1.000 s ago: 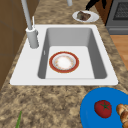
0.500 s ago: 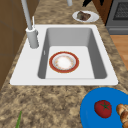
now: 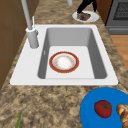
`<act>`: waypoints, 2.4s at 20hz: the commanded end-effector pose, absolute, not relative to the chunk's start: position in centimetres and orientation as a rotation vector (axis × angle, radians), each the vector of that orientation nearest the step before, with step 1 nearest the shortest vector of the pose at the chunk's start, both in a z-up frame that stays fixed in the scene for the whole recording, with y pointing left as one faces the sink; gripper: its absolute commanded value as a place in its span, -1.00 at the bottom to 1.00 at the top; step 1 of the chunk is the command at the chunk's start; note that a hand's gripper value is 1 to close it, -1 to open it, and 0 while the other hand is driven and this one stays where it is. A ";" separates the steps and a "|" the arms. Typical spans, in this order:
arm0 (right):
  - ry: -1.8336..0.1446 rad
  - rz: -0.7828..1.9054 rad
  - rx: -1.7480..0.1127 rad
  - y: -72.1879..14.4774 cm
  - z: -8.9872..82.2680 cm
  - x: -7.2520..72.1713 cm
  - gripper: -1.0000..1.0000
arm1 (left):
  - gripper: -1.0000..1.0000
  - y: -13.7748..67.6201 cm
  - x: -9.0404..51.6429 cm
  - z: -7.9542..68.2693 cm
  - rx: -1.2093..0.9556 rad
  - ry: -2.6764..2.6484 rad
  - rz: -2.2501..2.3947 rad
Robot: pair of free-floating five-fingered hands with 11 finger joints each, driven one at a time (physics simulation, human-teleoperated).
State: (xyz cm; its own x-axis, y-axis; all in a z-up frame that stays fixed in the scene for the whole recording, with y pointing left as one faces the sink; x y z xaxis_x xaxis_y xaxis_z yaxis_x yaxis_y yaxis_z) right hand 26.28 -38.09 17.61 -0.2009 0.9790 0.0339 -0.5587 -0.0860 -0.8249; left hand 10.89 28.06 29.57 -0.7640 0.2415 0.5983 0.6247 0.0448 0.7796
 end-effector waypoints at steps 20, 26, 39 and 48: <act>-1.081 1.673 -0.536 -41.3 17.4 28.4 1.00 | 0.00 28.1 10.9 29.6 -0.879 -2.023 -1.775; -1.095 1.725 -0.495 -43.0 17.6 30.2 -1.00 | 0.00 28.1 10.9 29.6 -0.879 -2.023 -1.775; -1.028 1.771 -0.519 -43.5 10.4 35.2 -1.00 | 0.00 28.1 10.9 29.6 -0.879 -2.023 -1.775; -0.961 1.753 -0.432 -45.2 10.9 33.8 -1.00 | 0.00 28.1 10.9 29.6 -0.879 -2.023 -1.775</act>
